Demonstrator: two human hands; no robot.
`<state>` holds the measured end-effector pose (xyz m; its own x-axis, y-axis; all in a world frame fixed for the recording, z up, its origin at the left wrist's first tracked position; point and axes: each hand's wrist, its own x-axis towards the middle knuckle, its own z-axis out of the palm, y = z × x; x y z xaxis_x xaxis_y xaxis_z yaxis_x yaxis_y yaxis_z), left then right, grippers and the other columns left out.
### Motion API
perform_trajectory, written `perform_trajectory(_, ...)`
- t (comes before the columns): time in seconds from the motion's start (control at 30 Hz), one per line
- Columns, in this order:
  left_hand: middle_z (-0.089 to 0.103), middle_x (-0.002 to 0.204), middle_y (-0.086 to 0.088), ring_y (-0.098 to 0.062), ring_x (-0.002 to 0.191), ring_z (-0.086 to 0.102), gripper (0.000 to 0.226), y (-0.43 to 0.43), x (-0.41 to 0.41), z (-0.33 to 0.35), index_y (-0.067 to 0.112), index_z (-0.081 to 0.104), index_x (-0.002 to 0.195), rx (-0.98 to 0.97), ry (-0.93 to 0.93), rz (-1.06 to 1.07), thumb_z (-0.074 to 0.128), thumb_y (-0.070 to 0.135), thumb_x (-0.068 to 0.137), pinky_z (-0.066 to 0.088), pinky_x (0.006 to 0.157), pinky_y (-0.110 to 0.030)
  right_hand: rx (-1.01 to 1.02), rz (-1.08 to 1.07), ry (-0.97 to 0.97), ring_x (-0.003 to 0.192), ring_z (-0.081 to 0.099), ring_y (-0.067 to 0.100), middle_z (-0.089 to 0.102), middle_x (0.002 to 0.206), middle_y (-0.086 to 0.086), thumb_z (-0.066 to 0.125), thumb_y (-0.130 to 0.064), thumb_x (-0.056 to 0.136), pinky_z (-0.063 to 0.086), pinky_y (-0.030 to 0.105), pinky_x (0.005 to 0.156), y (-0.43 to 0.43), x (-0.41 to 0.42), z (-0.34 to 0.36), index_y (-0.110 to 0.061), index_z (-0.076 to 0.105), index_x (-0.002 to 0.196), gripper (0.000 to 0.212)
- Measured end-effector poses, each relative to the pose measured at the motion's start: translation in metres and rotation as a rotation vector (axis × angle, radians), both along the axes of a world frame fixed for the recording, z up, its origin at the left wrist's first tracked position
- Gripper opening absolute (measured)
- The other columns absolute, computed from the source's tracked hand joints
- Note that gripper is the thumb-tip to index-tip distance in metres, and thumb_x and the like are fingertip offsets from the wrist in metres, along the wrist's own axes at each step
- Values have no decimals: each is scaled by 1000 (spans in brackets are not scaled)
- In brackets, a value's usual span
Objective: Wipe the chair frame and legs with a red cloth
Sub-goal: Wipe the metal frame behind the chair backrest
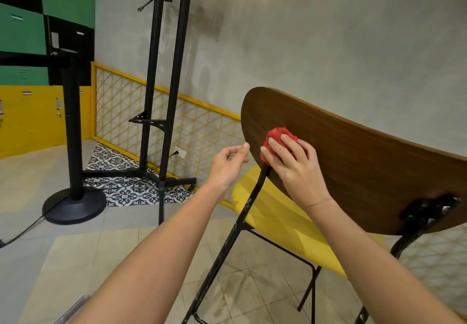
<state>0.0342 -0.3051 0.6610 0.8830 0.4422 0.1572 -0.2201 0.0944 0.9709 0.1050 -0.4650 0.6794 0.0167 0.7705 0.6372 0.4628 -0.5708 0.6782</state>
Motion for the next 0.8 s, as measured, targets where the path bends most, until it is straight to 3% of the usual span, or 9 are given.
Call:
perform_trajectory(0.17,64,109,1,2,84,53,28,-5,1,1,22,56,109,43,-13,-5,52,44,92,40,69,-15,-168,-33,7,119,54,32,61,127,9,80,-11,69,48,48,91,-11,-2,-7,-14,62,124,58)
perform_trajectory(0.33,64,106,3,-4,91,54,30,-7,1,1,24,55,110,30,-8,-27,50,47,93,40,76,-23,-16,-10,22,123,43,34,57,129,16,53,-10,87,48,44,87,-11,-7,6,-11,57,128,42)
perform_trajectory(0.47,64,104,3,-8,94,55,32,-6,2,-1,22,55,111,19,2,-20,49,48,93,38,81,-25,-44,-49,59,118,55,35,60,126,16,72,-7,77,51,41,81,-11,-11,0,-11,62,123,46)
perform_trajectory(0.67,62,101,8,-7,94,53,34,-7,3,-1,23,56,113,35,3,1,48,49,92,38,77,-24,-229,-76,88,118,55,34,60,124,15,77,-7,70,50,42,78,-20,-17,9,-11,66,118,49)
perform_trajectory(0.8,62,109,6,-10,100,54,39,-10,5,2,21,57,116,51,0,1,49,50,92,39,81,-25,-62,-69,117,119,53,37,57,128,18,67,-4,75,49,44,82,-15,-22,19,-10,61,123,48)
